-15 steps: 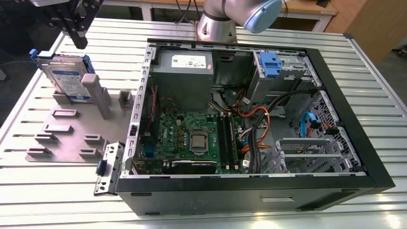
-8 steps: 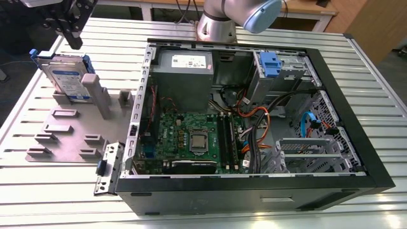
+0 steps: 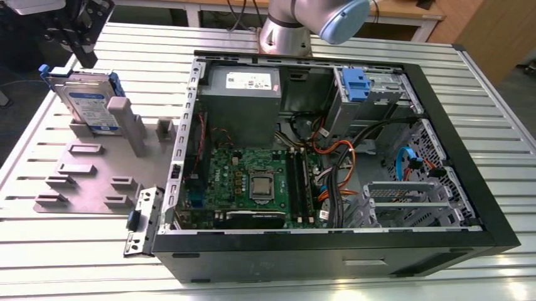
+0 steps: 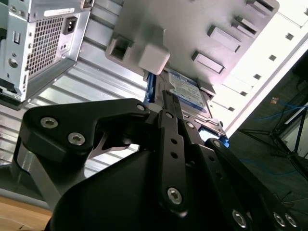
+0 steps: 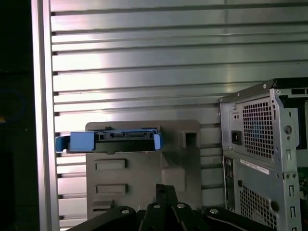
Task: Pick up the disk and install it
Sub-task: 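Reach for the disk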
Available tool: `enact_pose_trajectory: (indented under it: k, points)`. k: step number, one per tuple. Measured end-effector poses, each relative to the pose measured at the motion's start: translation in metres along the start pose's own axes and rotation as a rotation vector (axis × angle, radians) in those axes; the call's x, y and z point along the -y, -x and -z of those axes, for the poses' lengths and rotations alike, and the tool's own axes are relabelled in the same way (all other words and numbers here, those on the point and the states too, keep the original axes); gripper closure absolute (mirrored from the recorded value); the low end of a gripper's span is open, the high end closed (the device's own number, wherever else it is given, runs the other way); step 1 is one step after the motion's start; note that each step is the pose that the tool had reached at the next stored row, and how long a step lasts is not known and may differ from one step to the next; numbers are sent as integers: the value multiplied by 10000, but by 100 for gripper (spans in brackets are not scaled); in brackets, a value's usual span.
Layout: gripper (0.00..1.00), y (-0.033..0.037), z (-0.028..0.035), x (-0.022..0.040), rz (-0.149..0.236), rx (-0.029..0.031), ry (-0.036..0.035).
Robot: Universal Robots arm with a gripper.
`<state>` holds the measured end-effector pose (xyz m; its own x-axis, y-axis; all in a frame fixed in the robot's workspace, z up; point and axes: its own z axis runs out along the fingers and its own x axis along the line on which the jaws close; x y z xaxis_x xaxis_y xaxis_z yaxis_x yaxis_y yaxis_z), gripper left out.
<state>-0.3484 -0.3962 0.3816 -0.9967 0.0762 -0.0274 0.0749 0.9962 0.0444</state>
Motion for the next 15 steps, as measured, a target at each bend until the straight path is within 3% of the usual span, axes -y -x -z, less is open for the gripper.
enact_pose_trajectory:
  k: [6,12,15]
  points:
    - [89,-105,-90,-89,-1,-2,-1]
    - [89,-250,-186,-223,0,0,0]
    - [89,-324,-240,-250,0,-1,-1]
